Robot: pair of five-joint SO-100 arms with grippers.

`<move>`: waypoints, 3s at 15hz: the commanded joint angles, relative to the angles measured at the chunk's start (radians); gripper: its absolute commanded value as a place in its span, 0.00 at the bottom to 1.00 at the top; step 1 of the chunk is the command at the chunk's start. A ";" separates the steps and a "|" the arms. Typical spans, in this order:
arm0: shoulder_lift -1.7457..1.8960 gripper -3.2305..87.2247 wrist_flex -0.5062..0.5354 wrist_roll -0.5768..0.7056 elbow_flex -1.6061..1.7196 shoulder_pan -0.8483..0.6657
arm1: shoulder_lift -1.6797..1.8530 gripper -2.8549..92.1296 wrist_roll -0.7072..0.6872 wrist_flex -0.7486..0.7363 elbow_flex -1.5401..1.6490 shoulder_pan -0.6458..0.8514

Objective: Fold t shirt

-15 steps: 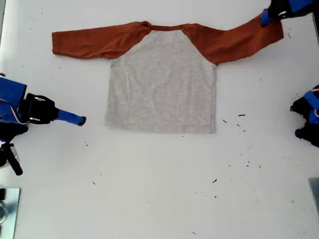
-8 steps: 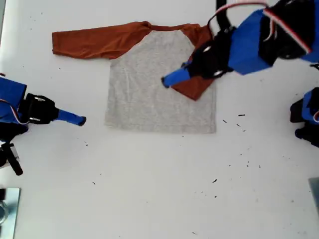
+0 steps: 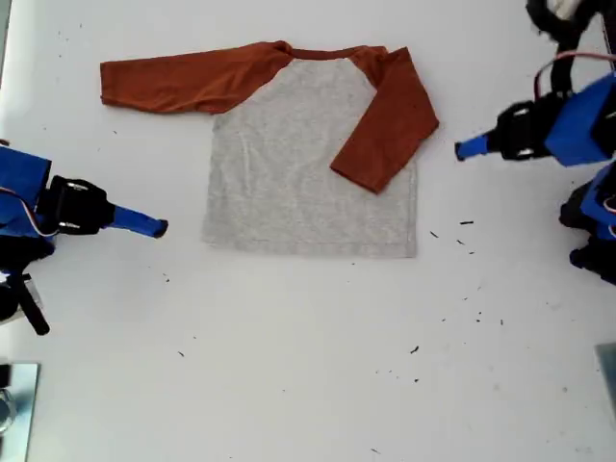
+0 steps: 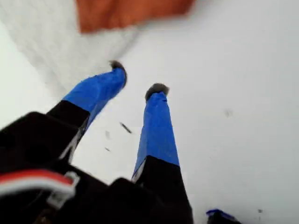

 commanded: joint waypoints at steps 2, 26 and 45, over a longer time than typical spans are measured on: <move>0.005 0.03 0.000 -0.063 0.009 -0.092 | 0.387 0.07 0.031 -0.006 0.287 0.037; -1.588 0.29 0.011 0.227 -0.896 -1.200 | 0.549 0.07 0.017 0.018 0.456 -0.009; -2.135 0.26 0.181 0.321 -2.306 -0.282 | 0.551 0.07 0.046 0.021 0.462 -0.002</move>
